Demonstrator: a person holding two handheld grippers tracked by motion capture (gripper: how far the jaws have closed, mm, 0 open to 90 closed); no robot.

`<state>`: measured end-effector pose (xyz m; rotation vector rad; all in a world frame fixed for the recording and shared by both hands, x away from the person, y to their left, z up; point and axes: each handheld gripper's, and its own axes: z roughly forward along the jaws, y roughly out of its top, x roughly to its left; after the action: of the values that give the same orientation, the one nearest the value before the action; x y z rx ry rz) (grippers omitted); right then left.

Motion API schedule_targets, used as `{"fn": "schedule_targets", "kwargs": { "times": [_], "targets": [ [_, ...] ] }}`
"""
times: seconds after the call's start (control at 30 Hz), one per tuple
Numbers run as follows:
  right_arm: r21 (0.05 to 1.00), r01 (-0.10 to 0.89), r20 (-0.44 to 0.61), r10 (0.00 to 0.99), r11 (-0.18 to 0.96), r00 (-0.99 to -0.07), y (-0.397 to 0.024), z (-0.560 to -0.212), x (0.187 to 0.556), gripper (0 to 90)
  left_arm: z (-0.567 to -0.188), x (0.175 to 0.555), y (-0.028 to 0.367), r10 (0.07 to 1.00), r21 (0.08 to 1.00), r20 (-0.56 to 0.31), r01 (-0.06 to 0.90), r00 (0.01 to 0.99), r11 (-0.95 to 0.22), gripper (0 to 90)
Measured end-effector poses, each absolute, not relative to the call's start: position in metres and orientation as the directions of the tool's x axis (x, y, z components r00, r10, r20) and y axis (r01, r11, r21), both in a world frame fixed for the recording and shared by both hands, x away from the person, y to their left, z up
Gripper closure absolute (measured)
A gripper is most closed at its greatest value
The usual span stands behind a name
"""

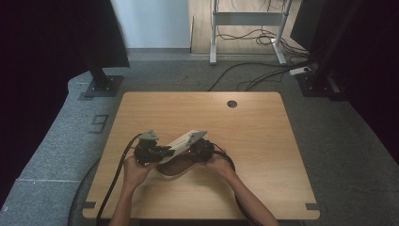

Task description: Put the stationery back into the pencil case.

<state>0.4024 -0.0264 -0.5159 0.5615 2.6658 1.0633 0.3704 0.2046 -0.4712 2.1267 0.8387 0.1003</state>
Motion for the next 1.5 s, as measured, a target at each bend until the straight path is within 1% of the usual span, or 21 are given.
{"fn": "schedule_targets", "kwargs": {
  "times": [0.17,0.37,0.5,0.8,0.93,1.1,1.2,1.33,1.37,1.4,1.5],
  "targets": [
    [0.702,0.271,-0.059,0.433,0.659,-0.900,-0.028,-0.519,0.405,64.4,-0.472,0.371,0.205,0.602,0.727,-0.213,0.537,0.770,-0.429,76.3],
    [0.700,0.274,-0.056,0.433,0.659,-0.899,-0.034,-0.513,0.403,56.9,-0.472,0.371,0.206,0.602,0.727,-0.215,0.538,0.769,-0.427,76.2],
    [0.696,0.280,-0.056,0.439,0.661,-0.897,-0.041,-0.511,0.400,54.5,-0.472,0.371,0.206,0.602,0.726,-0.216,0.538,0.769,-0.427,76.1],
    [0.689,0.327,-0.034,0.480,0.646,-0.876,-0.064,-0.512,0.390,53.6,-0.472,0.372,0.207,0.601,0.725,-0.219,0.540,0.769,-0.427,76.1],
    [0.682,0.357,-0.014,0.499,0.639,-0.867,-0.070,-0.516,0.388,56.6,-0.472,0.372,0.207,0.601,0.725,-0.221,0.542,0.768,-0.425,76.0],
    [0.664,0.371,-0.022,0.513,0.649,-0.858,-0.067,-0.520,0.390,63.5,-0.473,0.372,0.207,0.600,0.725,-0.230,0.546,0.767,-0.420,75.9],
    [0.669,0.384,-0.020,0.532,0.637,-0.847,-0.065,-0.522,0.394,63.6,-0.474,0.373,0.207,0.598,0.723,-0.232,0.548,0.767,-0.421,75.8],
    [0.669,0.383,-0.048,0.551,0.637,-0.833,-0.060,-0.522,0.398,63.3,-0.474,0.372,0.207,0.598,0.722,-0.231,0.547,0.767,-0.423,75.6],
    [0.668,0.385,-0.049,0.554,0.637,-0.831,-0.060,-0.522,0.399,69.6,-0.474,0.372,0.207,0.597,0.722,-0.232,0.547,0.768,-0.423,75.6],
    [0.669,0.385,-0.053,0.557,0.636,-0.829,-0.060,-0.522,0.400,68.4,-0.475,0.373,0.206,0.596,0.722,-0.234,0.548,0.768,-0.422,75.6],
    [0.668,0.386,-0.063,0.565,0.636,-0.823,-0.058,-0.522,0.405,68.9,-0.475,0.372,0.205,0.594,0.720,-0.235,0.548,0.770,-0.426,75.4]
  ]
}}
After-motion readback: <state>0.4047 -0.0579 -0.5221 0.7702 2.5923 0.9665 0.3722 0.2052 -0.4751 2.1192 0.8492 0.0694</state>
